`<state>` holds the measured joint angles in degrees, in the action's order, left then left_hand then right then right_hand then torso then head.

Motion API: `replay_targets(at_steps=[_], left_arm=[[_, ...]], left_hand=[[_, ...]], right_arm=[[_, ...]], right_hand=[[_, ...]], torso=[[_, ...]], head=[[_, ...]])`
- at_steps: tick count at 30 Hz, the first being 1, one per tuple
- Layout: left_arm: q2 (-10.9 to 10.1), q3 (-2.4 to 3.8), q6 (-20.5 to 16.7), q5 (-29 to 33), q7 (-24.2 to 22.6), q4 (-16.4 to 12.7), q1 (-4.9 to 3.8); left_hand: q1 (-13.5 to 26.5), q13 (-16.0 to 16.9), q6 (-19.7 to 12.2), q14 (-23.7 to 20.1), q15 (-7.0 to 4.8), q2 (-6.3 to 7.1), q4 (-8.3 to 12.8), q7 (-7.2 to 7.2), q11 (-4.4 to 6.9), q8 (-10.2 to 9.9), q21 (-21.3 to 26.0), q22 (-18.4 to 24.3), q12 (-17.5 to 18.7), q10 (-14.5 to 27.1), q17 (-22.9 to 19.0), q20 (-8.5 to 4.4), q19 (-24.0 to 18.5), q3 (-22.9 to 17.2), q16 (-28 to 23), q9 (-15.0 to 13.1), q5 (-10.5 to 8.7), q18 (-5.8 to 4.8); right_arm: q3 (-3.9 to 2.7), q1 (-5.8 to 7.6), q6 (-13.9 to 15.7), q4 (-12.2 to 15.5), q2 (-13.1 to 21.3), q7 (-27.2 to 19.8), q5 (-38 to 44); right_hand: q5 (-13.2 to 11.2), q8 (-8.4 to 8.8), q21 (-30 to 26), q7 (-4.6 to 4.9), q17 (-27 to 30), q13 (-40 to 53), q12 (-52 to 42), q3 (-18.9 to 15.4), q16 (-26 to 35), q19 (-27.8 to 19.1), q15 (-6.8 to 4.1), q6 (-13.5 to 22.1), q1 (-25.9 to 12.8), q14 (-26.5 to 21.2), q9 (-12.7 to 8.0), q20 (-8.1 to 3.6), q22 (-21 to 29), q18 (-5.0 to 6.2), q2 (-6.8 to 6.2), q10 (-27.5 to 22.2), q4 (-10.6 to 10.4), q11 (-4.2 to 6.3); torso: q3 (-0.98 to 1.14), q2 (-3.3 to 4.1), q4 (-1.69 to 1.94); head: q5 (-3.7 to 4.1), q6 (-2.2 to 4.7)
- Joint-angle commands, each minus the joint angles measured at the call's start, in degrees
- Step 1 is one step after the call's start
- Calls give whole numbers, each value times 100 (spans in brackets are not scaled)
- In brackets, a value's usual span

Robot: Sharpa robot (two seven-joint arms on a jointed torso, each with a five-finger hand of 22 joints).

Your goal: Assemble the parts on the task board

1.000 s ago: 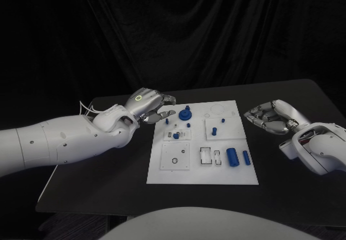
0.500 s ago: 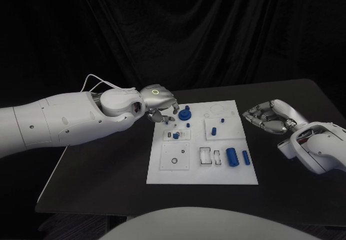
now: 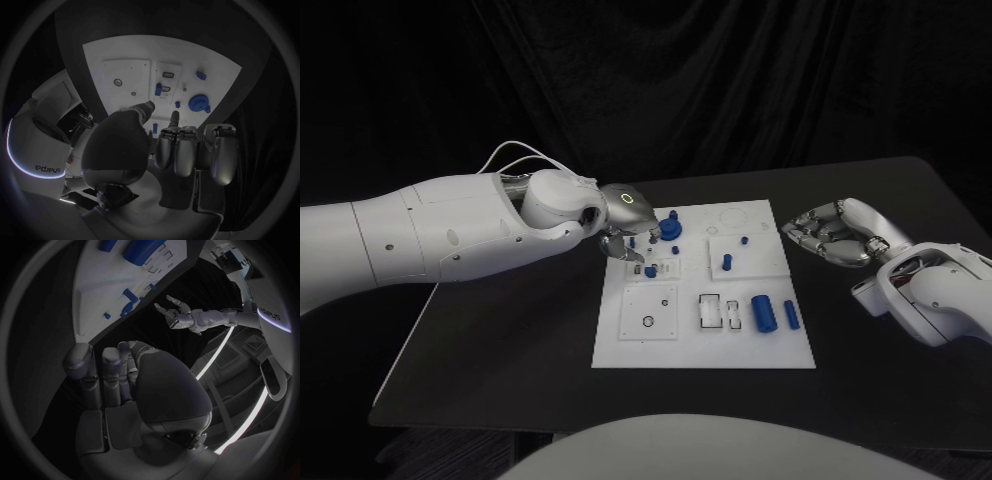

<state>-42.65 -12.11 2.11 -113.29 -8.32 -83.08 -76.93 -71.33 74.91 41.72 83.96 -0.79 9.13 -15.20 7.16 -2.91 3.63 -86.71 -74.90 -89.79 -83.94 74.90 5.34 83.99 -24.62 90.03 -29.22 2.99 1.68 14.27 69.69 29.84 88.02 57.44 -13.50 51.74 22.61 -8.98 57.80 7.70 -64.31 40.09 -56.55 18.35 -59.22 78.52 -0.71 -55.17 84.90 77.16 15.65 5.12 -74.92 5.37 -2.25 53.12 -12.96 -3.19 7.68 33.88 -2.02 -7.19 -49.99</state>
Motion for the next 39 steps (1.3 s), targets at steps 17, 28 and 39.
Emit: replay_targets(at_steps=[17,28,39], left_arm=[[417,4,216,-172,-222,344,10],[466,4,112,-173,-142,412,151],[413,4,178,-172,-92,382,261]], left_hand=[[-132,1509,447,604,46,-628,469,-16,-36,117,103,-1351,-21,-606,1510,87,229,603,-3,534,370,-47],[-125,1509,630,604,55,-689,564,2,-49,181,160,-1329,-21,-606,1510,84,181,701,-3,487,449,-31],[-18,1509,673,604,63,-698,522,16,-64,186,201,-1314,-21,-606,1510,90,147,752,-3,458,397,-20]], right_arm=[[-4,-9,-22,24,28,80,3],[-4,-9,-40,45,60,90,3],[-4,-10,-71,34,47,109,3]], right_hand=[[24,-10,-15,-13,-4,5,27,0,15,-35,-2,30,-3,-31,11,20,-711,63,-17,-25,-6,11],[43,-12,-9,-14,-10,4,26,6,7,-33,-2,28,-7,-27,13,21,-713,63,-5,-21,-12,12],[59,-11,-9,-15,-9,3,27,10,8,-33,-3,30,-7,-27,13,21,-713,63,-3,-21,-12,13]], torso=[[-1,3,19],[-2,-4,16],[0,-5,15]], head=[[17,-1],[20,-1],[6,-1]])
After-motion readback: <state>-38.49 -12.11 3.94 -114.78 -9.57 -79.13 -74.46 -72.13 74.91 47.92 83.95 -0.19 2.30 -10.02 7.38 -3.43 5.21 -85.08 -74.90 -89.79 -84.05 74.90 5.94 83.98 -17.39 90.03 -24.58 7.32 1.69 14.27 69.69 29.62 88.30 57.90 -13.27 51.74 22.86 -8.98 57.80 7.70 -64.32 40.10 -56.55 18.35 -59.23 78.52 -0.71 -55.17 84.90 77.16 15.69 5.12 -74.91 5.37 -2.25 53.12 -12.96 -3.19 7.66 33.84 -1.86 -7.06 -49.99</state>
